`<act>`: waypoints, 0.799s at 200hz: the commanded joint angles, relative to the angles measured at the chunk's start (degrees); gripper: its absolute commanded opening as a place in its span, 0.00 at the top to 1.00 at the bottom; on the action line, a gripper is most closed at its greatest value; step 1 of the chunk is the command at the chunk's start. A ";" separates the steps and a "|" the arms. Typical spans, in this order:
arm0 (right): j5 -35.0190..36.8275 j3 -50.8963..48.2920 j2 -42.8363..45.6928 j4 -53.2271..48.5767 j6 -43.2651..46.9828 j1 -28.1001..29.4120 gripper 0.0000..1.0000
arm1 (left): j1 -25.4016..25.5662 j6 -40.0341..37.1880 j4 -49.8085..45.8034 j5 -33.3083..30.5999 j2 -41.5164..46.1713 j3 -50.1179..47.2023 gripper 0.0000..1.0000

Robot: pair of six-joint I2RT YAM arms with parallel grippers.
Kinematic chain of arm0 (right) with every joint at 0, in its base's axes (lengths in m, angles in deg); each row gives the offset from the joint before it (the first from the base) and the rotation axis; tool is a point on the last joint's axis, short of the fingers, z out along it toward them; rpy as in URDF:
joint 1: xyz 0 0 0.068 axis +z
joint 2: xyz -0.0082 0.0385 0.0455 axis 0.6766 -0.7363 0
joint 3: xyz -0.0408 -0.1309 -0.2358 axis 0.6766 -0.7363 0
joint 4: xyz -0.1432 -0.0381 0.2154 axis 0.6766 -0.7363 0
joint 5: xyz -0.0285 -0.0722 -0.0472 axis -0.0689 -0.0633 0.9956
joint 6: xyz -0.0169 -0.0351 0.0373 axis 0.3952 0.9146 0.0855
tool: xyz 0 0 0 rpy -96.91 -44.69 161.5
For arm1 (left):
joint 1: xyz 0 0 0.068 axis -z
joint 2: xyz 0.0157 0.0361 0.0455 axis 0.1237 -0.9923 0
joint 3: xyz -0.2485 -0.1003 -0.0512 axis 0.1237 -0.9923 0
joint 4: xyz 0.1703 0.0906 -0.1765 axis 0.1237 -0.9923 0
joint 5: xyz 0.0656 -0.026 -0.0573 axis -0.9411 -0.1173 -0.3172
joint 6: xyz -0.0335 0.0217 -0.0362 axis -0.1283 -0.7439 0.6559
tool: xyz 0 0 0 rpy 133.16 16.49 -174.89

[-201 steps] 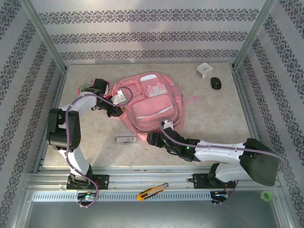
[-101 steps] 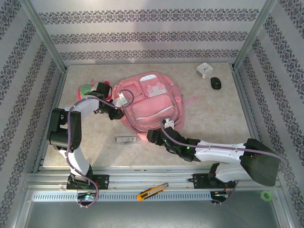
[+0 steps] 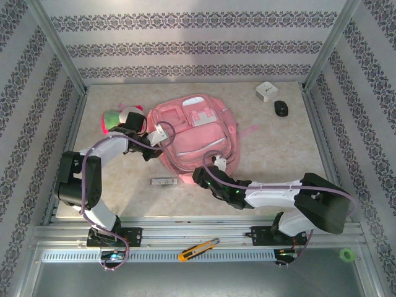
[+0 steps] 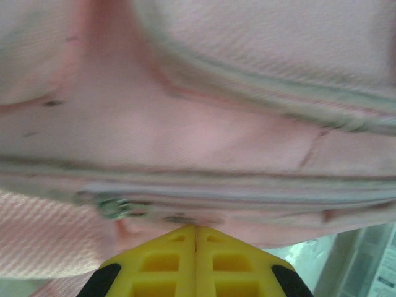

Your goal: Pack the student bag

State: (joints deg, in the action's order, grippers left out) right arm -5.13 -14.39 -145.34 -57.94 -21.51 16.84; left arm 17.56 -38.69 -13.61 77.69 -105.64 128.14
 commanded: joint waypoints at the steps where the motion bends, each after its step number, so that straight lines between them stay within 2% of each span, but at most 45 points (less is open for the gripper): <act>1: 1.34 2.16 -2.76 5.35 -0.83 -0.89 0.57 | 1.93 1.21 -0.86 1.61 1.37 -0.86 1.00; 15: 0.39 2.62 -3.29 6.15 -0.37 -1.73 0.58 | 1.87 2.08 0.14 -1.31 1.61 -1.04 1.00; 44: 0.58 1.96 -2.07 5.92 0.02 -2.51 0.58 | 1.04 8.70 6.09 -6.93 3.87 -1.98 0.67; 63: 0.42 1.49 -1.48 5.72 -0.01 -2.88 0.58 | -0.45 16.37 9.20 -8.46 4.63 -1.91 0.55; 71: 0.18 1.37 -1.26 5.62 -0.05 -2.99 0.58 | -0.96 21.79 9.88 -11.35 4.44 -1.28 0.49; 80: 0.08 1.35 -1.19 5.64 -0.07 -3.00 0.58 | -1.53 25.67 8.64 -13.79 3.71 0.40 0.47; 94: -0.12 1.39 -1.09 5.63 0.19 -3.12 0.58 | -2.86 27.94 5.49 -13.00 2.38 2.38 0.44; 125: -1.03 1.54 -0.95 5.62 0.92 -3.45 0.58 | -3.21 22.81 6.14 -12.30 2.72 -0.20 0.43; 160: -1.34 1.57 -0.84 5.62 1.16 -3.61 0.58 | -3.12 9.44 6.13 -12.26 3.30 -2.15 0.44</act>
State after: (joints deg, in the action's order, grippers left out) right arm -6.99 -13.14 -147.33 -53.41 -21.40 14.00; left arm 14.48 -20.44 -7.82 66.06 -102.84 127.69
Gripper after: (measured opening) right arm 0.421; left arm 0.562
